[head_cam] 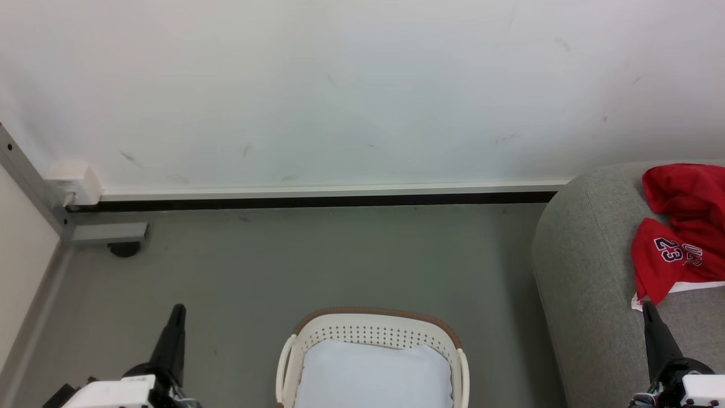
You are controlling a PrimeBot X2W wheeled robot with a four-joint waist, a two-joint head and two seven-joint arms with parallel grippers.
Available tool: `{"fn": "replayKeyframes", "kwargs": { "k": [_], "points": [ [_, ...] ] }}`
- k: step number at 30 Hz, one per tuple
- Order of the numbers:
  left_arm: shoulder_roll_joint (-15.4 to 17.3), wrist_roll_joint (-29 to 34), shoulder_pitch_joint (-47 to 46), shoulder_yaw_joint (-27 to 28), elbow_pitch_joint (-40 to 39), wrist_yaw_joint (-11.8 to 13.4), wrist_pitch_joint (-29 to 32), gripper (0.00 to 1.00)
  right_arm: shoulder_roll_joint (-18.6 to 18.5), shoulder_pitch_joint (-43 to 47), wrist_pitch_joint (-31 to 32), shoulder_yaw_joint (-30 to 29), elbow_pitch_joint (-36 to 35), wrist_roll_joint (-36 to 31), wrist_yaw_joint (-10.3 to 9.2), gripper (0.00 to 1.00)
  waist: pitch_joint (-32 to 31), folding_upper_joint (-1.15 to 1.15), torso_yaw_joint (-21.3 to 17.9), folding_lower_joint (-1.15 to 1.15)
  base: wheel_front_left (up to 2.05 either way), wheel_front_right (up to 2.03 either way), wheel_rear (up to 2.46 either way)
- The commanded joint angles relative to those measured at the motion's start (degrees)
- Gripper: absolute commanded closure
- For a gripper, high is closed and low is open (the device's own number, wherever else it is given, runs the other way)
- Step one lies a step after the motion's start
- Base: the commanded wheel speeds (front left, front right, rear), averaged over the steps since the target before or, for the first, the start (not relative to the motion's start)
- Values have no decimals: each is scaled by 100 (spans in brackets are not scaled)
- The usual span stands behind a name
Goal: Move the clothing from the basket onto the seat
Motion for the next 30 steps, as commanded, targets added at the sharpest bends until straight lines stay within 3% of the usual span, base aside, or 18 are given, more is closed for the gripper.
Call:
{"fn": "replayKeyframes", "kwargs": {
  "k": [1, 30],
  "points": [
    [40, -72, -51, 13, -16, -38, 21, 100, -35, -72, 16, -18, -23, 11, -12, 100, 0, 0, 0, 0, 0, 0, 0],
    [41, -72, -51, 13, -16, -38, 20, 100, -36, -72, 16, -18, -22, 11, -12, 100, 0, 0, 0, 0, 0, 0, 0]
  ]
}}
